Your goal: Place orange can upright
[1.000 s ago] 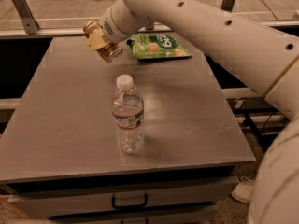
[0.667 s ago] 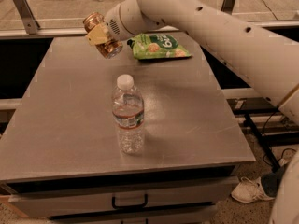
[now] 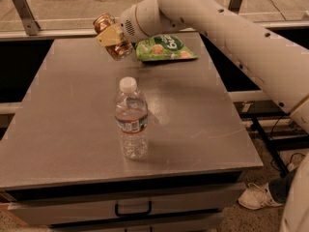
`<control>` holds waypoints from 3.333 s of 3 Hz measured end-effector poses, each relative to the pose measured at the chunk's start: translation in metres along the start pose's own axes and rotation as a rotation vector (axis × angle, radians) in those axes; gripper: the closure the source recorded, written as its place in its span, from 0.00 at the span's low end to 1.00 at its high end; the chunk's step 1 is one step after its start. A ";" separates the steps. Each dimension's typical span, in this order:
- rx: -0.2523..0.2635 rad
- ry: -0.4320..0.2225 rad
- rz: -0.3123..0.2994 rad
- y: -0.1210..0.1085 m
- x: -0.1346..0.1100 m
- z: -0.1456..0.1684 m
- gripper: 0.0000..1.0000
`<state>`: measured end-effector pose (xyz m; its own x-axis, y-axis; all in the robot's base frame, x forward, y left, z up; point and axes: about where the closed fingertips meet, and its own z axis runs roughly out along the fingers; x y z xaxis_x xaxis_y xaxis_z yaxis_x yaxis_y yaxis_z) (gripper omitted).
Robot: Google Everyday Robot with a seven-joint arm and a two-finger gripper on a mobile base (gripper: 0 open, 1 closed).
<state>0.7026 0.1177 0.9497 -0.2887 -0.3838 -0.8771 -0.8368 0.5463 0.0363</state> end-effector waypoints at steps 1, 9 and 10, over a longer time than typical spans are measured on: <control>-0.042 -0.037 -0.017 -0.021 0.014 -0.038 1.00; -0.356 -0.431 -0.133 -0.046 0.150 -0.152 0.35; -0.341 -0.427 -0.145 -0.046 0.161 -0.161 0.12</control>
Offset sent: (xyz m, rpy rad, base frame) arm -0.0223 -0.1476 -0.0025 0.1583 -0.0638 0.1502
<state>0.6195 -0.0890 0.8844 -0.0056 -0.0633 -0.9980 -0.9773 0.2115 -0.0079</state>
